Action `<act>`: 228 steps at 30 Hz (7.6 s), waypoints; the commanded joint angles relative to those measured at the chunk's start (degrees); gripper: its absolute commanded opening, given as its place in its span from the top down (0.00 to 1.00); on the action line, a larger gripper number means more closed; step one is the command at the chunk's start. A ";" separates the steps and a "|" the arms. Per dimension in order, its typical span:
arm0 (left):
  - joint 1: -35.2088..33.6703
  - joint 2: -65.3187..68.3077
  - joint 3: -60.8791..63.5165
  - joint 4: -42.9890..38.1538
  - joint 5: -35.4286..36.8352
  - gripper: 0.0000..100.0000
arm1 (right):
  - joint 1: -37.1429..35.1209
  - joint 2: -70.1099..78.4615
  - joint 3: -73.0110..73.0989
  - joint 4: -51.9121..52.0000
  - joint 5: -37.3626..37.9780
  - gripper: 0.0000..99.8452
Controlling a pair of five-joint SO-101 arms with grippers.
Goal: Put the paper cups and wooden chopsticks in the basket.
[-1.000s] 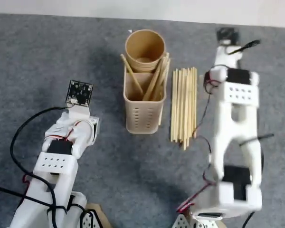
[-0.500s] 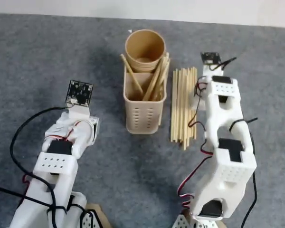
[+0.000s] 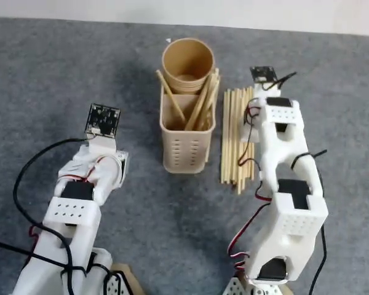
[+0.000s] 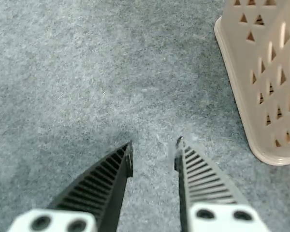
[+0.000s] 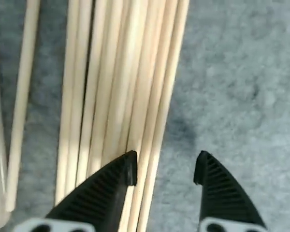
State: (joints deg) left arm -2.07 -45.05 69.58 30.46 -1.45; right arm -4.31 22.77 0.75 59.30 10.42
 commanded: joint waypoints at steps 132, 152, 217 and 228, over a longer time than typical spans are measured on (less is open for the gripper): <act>1.71 -0.92 0.31 -0.97 -0.62 0.83 | -2.77 -18.15 26.59 -21.32 1.85 0.79; 1.71 -0.92 0.31 -0.97 -0.62 0.83 | 2.24 -11.74 26.07 -21.41 2.20 0.79; 1.98 -0.92 0.31 -0.97 -0.62 0.83 | -23.69 -77.41 43.82 -43.03 -7.30 0.76; 2.07 -0.92 0.31 -0.97 -0.62 0.83 | -1.36 -63.34 9.27 0.04 -4.92 0.77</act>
State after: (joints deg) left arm -1.01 -45.05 70.11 30.37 -1.45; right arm -13.27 -46.86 16.75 49.71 3.21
